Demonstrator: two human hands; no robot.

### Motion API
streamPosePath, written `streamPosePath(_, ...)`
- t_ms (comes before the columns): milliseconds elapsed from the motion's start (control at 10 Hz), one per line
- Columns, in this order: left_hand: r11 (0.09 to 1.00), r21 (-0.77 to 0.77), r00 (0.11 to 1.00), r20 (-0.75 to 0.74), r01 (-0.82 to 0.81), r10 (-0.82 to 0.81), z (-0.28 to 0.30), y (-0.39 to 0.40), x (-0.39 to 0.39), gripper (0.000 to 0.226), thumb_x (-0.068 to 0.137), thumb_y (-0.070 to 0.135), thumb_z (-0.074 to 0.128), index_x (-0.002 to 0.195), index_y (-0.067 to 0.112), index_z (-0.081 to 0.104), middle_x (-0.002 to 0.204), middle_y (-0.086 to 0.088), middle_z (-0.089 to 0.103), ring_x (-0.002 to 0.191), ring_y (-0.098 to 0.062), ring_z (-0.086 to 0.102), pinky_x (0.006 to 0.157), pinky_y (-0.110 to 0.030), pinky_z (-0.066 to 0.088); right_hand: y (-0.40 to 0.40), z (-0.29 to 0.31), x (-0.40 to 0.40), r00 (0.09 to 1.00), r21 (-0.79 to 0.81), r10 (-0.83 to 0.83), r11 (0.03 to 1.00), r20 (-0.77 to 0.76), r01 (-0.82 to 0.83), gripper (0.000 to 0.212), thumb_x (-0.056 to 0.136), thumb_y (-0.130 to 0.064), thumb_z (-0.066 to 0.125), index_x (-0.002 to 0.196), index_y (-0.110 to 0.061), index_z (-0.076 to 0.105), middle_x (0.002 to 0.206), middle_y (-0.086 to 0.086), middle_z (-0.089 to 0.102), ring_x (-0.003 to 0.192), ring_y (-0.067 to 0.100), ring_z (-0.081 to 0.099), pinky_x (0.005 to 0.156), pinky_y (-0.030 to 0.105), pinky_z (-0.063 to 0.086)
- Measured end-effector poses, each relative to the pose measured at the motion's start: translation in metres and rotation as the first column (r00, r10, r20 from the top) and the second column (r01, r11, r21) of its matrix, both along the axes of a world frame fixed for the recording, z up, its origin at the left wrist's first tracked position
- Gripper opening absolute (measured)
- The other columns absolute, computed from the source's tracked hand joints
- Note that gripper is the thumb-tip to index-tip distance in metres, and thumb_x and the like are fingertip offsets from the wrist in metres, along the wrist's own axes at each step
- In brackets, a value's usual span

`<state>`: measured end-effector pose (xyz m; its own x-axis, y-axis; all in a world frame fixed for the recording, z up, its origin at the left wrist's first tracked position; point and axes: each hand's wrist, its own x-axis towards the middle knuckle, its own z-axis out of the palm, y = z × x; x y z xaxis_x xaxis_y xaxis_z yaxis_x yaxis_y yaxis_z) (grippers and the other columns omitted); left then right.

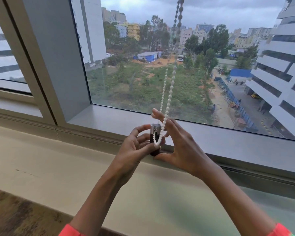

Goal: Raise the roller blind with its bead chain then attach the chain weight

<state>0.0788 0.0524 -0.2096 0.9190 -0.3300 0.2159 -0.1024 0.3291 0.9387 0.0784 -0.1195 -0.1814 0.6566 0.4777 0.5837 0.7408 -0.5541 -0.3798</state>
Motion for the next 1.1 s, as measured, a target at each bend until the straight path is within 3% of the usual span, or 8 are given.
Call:
streamPosePath(200, 0.998, 0.066, 1.0, 0.013, -0.003, 0.002, -0.025, 0.015, -0.016, 0.042, 0.078, 0.009, 0.069, 0.118, 0.012, 0.06, 0.114, -0.013, 0.069, 0.113, -0.024, 0.061, 0.093, -0.027, 0.049, 0.019, -0.025, -0.023, 0.999, 0.238, -0.032, 0.971, -0.03, 0.038, 0.096, 0.066, -0.019, 0.084, 0.142, -0.032, 0.028, 0.139, -0.012, 0.035, 0.108, 0.002, 0.056, 0.087, 0.01, 0.046)
streamPosePath(300, 0.997, 0.075, 0.999, 0.035, -0.015, 0.012, -0.029, 0.017, -0.02, 0.037, 0.082, 0.005, 0.066, 0.118, 0.012, 0.06, 0.114, -0.014, 0.069, 0.112, -0.022, 0.062, 0.091, -0.025, 0.049, 0.027, -0.031, -0.034, 0.998, 0.318, -0.05, 0.946, -0.034, 0.058, 0.084, 0.068, -0.016, 0.083, 0.137, -0.028, 0.036, 0.139, -0.009, 0.042, 0.111, 0.004, 0.059, 0.091, 0.015, 0.048)
streamPosePath(500, 0.994, 0.085, 0.997, 0.055, -0.067, 0.063, -0.034, 0.015, -0.037, 0.04, 0.079, 0.009, 0.068, 0.118, 0.009, 0.06, 0.104, -0.003, 0.072, 0.099, -0.016, 0.065, 0.087, -0.029, 0.052, 0.039, -0.027, -0.055, 0.99, 0.56, -0.085, 0.817, -0.116, 0.136, 0.065, 0.07, -0.004, 0.079, 0.126, -0.017, 0.049, 0.132, 0.005, 0.05, 0.097, 0.01, 0.068, 0.081, 0.023, 0.057)
streamPosePath(600, 0.984, 0.101, 0.988, 0.067, -0.147, 0.141, -0.035, 0.008, -0.051, 0.035, 0.079, 0.002, 0.068, 0.113, 0.012, 0.063, 0.097, 0.002, 0.074, 0.093, -0.012, 0.066, 0.078, -0.021, 0.051, 0.035, -0.02, -0.059, 0.956, 0.645, -0.025, 0.733, -0.292, 0.216, 0.068, 0.068, -0.003, 0.08, 0.127, -0.017, 0.05, 0.109, 0.004, 0.067, 0.088, 0.007, 0.071, 0.075, 0.018, 0.055)
streamPosePath(700, 0.971, 0.103, 0.976, 0.066, -0.214, 0.208, -0.036, 0.004, -0.061, 0.032, 0.08, -0.001, 0.068, 0.109, 0.012, 0.065, 0.091, 0.002, 0.074, 0.088, -0.01, 0.066, 0.076, -0.019, 0.051, 0.032, -0.021, -0.063, 0.936, 0.644, 0.025, 0.732, -0.352, 0.223, 0.068, 0.067, -0.003, 0.08, 0.127, -0.017, 0.051, 0.094, -0.001, 0.071, 0.085, 0.006, 0.072, 0.075, 0.016, 0.054)
streamPosePath(900, 0.909, 0.256, 0.944, 0.063, -0.329, 0.324, -0.031, -0.014, -0.101, 0.033, 0.079, -0.002, 0.069, 0.111, 0.004, 0.064, 0.098, -0.01, 0.073, 0.093, -0.016, 0.067, 0.085, -0.022, 0.052, 0.008, -0.013, -0.087, 0.918, 0.618, 0.137, 0.774, -0.372, 0.135, 0.064, 0.068, -0.003, 0.08, 0.125, -0.015, 0.053, 0.095, 0.009, 0.074, 0.085, 0.013, 0.073, 0.08, 0.027, 0.058)
streamPosePath(1000, 0.763, 0.47, 0.893, 0.162, -0.445, 0.42, -0.027, -0.021, -0.13, 0.033, 0.082, -0.003, 0.064, 0.114, 0.006, 0.063, 0.111, -0.01, 0.069, 0.109, -0.022, 0.063, 0.091, -0.024, 0.046, -0.009, -0.007, -0.109, 0.912, 0.627, 0.201, 0.775, -0.356, 0.074, 0.049, 0.072, -0.002, 0.077, 0.117, -0.012, 0.06, 0.097, 0.01, 0.074, 0.088, 0.014, 0.072, 0.084, 0.032, 0.058)
streamPosePath(1100, 0.475, 0.662, 0.794, 0.326, -0.579, 0.513, -0.019, -0.031, -0.154, 0.041, 0.086, 0.006, 0.06, 0.127, 0.007, 0.055, 0.127, -0.016, 0.062, 0.115, -0.029, 0.059, 0.096, -0.029, 0.043, -0.028, -0.001, -0.132, 0.909, 0.654, 0.224, 0.753, -0.352, 0.068, 0.038, 0.075, 0.0, 0.073, 0.11, -0.009, 0.064, 0.097, 0.011, 0.074, 0.089, 0.016, 0.072, 0.086, 0.033, 0.057)
